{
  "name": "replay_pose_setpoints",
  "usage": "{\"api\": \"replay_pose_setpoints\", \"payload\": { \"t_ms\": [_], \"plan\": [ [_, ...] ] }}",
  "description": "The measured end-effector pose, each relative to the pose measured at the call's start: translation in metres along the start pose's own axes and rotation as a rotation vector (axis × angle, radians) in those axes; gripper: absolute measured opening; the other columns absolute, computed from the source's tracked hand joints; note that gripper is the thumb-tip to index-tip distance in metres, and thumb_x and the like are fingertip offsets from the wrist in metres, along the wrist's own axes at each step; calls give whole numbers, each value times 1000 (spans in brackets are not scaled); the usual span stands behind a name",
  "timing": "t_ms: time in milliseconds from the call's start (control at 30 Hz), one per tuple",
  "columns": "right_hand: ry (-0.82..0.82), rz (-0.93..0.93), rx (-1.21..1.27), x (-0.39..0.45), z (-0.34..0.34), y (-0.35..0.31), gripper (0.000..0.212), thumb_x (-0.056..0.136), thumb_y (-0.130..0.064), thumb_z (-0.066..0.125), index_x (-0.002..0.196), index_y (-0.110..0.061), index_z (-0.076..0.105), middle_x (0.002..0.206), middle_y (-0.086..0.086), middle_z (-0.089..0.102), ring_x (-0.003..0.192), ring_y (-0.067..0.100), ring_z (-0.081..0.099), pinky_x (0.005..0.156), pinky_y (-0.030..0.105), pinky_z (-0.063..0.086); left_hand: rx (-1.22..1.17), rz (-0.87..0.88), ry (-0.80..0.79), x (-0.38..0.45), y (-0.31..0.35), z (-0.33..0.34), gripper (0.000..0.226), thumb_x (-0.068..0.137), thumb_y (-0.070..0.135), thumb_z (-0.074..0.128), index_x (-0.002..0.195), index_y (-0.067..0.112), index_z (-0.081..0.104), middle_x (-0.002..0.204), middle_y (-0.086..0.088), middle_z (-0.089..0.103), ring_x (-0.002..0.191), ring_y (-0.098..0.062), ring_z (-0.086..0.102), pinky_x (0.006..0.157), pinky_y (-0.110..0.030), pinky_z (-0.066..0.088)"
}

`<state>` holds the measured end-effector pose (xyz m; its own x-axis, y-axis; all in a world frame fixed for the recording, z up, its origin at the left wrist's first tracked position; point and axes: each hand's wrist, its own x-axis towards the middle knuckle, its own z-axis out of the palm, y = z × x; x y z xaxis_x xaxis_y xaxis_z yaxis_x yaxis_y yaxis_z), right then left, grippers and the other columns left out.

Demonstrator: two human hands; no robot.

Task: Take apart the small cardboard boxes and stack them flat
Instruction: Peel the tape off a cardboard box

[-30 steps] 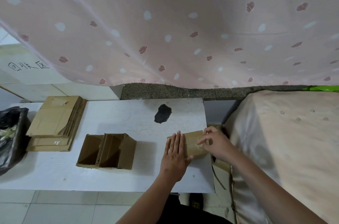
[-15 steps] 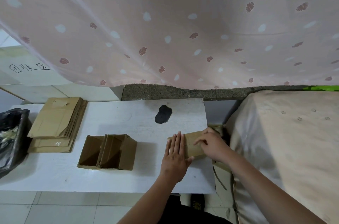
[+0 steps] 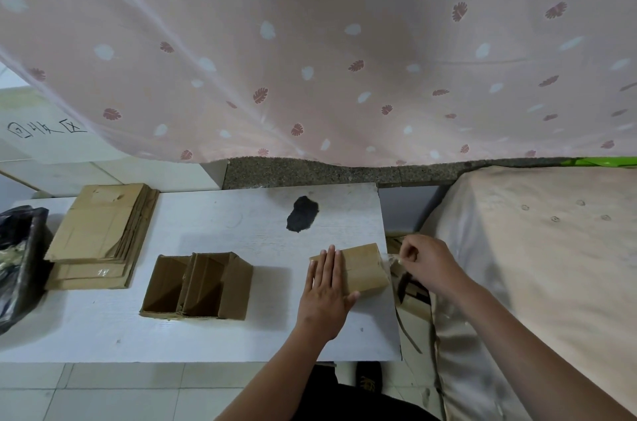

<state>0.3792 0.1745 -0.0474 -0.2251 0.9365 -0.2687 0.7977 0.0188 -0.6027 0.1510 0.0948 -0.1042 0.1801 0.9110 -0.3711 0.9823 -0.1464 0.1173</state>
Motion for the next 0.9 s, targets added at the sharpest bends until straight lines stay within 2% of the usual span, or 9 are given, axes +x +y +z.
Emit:
{"api": "replay_pose_setpoints", "payload": {
  "t_ms": [100, 167, 233, 333, 467, 567, 667, 767, 900],
  "plan": [
    [-36, -38, 29, -3, 5, 1, 32, 88, 6, 57, 92, -24, 66, 89, -1, 59, 79, 18, 57, 71, 24, 48, -2, 3, -4, -1, 1, -2, 85, 94, 63, 0, 151, 6, -26, 158, -10, -35, 145, -26, -34, 122, -42, -15],
    [-73, -52, 42, -4, 9, 0, 37, 91, 4, 57, 102, -28, 73, 94, -3, 56, 81, 11, 56, 71, 15, 45, -19, 5, 5, -2, 0, -4, 84, 96, 62, 2, 152, 6, -24, 158, -10, -34, 145, -26, -34, 121, -42, -15],
    [-87, -28, 46, -4, 14, 0, 27, 91, -2, 65, 97, -25, 76, 96, -6, 58, 83, 7, 57, 75, 12, 46, -2, 4, 3, -2, 0, -4, 83, 99, 61, 5, 152, 5, -25, 158, -10, -35, 146, -26, -34, 122, -42, -15],
    [-88, 46, 101, -5, 21, 2, 22, 83, 1, 73, 94, -18, 73, 102, -4, 59, 88, 11, 63, 81, 24, 55, -9, -9, 5, -2, -2, -1, 83, 99, 62, 4, 152, 6, -26, 158, -9, -36, 146, -26, -33, 122, -41, -15],
    [-32, 39, 126, -4, 24, 3, 24, 80, -5, 77, 77, -26, 65, 93, -2, 60, 77, 12, 64, 72, 24, 54, -16, -2, 22, -2, -8, 5, 87, 92, 66, -5, 151, 7, -27, 158, -8, -36, 147, -24, -32, 122, -40, -16],
    [13, 10, 120, -2, 28, 2, 21, 78, -11, 80, 69, -20, 63, 89, -7, 58, 72, 11, 60, 70, 28, 52, -5, 23, 40, -5, -15, 9, 87, 92, 68, -4, 152, 8, -24, 160, -9, -31, 148, -24, -30, 121, -41, -16],
    [63, -53, 56, -3, 34, -1, 24, 78, -12, 81, 68, -11, 59, 79, -3, 59, 75, 15, 54, 73, 33, 47, 17, 54, 47, -6, -19, 9, 85, 95, 65, 3, 153, 7, -20, 163, -10, -23, 148, -27, -27, 121, -43, -16],
    [78, -45, 25, -4, 36, -2, 26, 80, -12, 79, 68, -11, 56, 75, -1, 58, 77, 18, 50, 73, 36, 44, 53, 59, 38, -8, -20, 7, 82, 96, 61, 4, 152, 7, -23, 162, -10, -25, 148, -28, -27, 122, -42, -17],
    [109, -56, 66, -9, 45, 3, 18, 86, -1, 70, 79, -9, 56, 82, 1, 55, 74, 20, 53, 64, 34, 43, 44, 67, 111, -8, -19, 7, 80, 99, 56, 16, 155, 2, -6, 164, -16, -7, 152, -32, -8, 124, -48, 0]
  ]
}}
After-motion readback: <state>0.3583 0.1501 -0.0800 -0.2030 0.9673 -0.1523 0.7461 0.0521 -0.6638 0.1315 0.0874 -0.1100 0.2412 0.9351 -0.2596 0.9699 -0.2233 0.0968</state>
